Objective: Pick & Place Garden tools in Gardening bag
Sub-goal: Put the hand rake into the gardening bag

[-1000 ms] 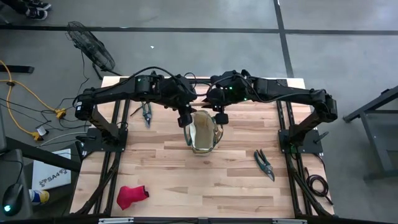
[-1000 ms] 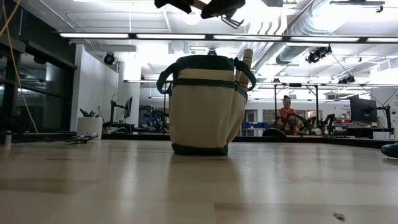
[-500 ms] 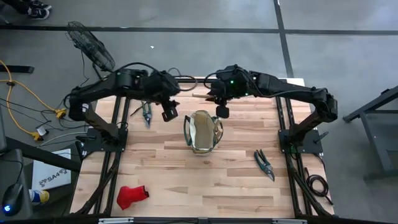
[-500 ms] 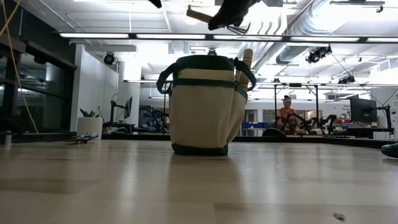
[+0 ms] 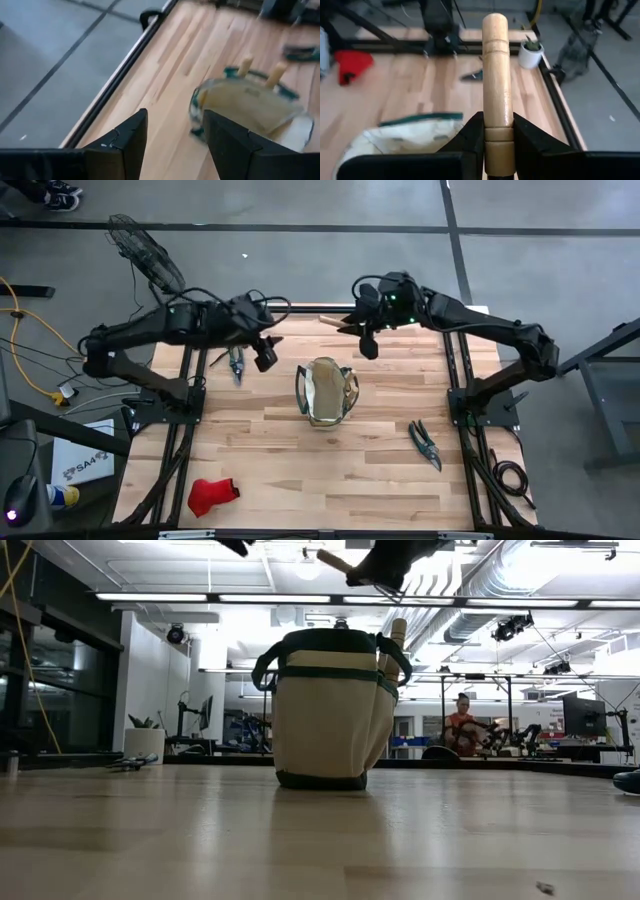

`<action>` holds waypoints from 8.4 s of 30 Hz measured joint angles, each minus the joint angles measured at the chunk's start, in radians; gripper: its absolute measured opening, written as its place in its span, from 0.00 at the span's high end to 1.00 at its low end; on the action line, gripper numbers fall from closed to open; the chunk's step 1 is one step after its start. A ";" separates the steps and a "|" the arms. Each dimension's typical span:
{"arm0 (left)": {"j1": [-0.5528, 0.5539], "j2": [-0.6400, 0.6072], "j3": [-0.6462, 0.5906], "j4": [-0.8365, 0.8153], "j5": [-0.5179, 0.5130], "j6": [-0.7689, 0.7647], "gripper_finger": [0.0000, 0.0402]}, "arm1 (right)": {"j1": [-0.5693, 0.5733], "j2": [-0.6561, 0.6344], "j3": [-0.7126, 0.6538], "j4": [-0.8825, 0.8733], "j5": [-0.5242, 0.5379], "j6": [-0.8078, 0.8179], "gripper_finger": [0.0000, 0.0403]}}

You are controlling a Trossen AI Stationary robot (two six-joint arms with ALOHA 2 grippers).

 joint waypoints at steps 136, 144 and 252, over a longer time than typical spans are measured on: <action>0.000 -0.179 -0.492 0.668 0.305 0.109 0.85 | 0.184 -0.224 -0.254 0.270 0.091 0.395 0.43; 0.000 -0.176 -0.493 0.530 0.330 0.094 0.85 | 0.184 -0.228 -0.254 0.225 0.165 0.400 0.43; 0.001 0.091 -0.494 0.733 0.510 0.286 0.85 | 0.185 -0.227 -0.254 0.106 0.284 0.515 0.43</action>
